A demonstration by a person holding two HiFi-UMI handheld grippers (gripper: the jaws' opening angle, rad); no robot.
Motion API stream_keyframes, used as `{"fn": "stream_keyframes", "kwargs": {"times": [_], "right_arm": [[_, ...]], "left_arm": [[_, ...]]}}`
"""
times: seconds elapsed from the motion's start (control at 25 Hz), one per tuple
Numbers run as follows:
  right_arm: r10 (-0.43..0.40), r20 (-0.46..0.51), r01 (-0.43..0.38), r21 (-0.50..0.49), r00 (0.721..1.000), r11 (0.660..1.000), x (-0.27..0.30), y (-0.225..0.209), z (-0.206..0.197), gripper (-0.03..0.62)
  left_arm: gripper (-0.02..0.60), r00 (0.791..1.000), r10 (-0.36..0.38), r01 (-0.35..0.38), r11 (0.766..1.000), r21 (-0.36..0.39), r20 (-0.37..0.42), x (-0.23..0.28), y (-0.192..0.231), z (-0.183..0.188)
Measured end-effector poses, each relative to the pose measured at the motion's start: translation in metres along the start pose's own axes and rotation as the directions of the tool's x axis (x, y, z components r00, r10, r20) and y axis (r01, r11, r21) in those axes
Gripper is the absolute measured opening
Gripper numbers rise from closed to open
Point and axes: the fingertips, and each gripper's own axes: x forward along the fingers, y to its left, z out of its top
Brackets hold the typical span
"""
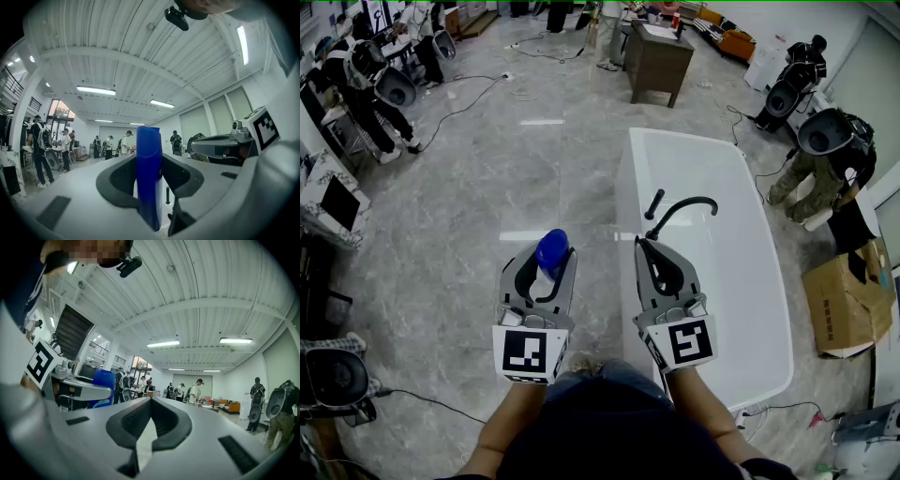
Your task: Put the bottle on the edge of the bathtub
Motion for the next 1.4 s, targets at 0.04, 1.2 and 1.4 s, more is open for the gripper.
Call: {"fn": "stream_keyframes", "kwargs": {"times": [0.04,1.2,1.4], "right_arm": [[-0.006,-0.003,0.006,-0.002,1.0,1.0,0.003,0.001,0.0,0.026],[0.094,-0.005,-0.093,0.069,0.996,0.993,0.253,-0.163,-0.065,0.028],[0.111,0.013,-0.112,0.057,0.994,0.992,0.314,-0.21,-0.075,0.028]], "left_arm": [[0.172,1.0,-0.004,0.004,1.0,0.0,0.002,0.001,0.004,0.001],[0.172,0.998,0.055,-0.054,0.998,-0.022,0.026,0.275,0.097,-0.023],[0.172,0.997,0.069,-0.068,0.997,-0.027,0.031,0.346,0.116,-0.025]]}}
